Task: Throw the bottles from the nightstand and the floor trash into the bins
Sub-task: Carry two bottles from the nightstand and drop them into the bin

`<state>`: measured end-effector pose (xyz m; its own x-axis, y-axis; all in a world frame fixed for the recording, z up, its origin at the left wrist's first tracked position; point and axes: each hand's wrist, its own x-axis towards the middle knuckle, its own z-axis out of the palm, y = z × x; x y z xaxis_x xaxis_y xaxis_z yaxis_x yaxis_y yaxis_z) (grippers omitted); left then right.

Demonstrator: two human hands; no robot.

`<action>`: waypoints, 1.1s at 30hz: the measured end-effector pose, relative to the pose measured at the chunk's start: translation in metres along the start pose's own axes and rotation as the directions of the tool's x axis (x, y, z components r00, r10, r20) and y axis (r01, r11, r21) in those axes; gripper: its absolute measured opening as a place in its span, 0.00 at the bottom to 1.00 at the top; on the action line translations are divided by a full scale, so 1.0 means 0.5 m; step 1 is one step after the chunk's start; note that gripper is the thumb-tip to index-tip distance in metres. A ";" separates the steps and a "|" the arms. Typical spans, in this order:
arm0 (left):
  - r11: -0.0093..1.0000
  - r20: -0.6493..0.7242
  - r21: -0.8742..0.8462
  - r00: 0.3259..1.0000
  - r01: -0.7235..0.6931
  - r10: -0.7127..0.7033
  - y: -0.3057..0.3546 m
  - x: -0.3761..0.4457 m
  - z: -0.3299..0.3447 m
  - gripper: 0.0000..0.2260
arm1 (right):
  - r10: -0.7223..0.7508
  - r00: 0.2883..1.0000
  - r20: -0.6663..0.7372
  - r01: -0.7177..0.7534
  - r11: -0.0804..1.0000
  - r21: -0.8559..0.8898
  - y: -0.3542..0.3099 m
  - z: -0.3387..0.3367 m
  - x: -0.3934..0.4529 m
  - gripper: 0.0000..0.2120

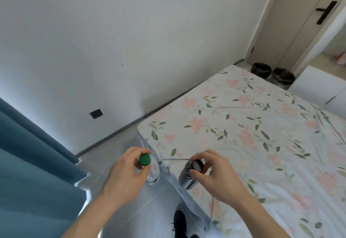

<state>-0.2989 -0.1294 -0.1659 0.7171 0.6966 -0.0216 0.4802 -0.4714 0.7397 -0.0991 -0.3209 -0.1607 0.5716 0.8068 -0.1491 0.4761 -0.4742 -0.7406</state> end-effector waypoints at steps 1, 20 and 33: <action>1.000 -0.019 0.000 1.000 0.014 -0.014 -0.005 0.021 -0.014 0.16 | -0.020 1.000 0.021 0.020 1.000 -0.010 -0.007 0.000 0.036 0.09; 0.975 -0.293 -0.065 0.930 0.214 -0.224 -0.296 0.282 -0.320 0.15 | -0.250 0.926 0.283 0.290 0.951 -0.109 -0.342 0.216 0.572 0.09; 0.995 -0.122 -0.026 0.988 0.096 -0.099 -0.455 0.564 -0.533 0.14 | -0.156 0.978 0.140 0.170 0.980 -0.101 -0.486 0.335 0.783 0.08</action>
<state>-0.3407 0.3184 -0.1609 0.5992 0.8005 -0.0120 0.5338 -0.3882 0.7513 -0.1030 0.1691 -0.1491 0.3912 0.9121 -0.1224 0.6314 -0.3627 -0.6854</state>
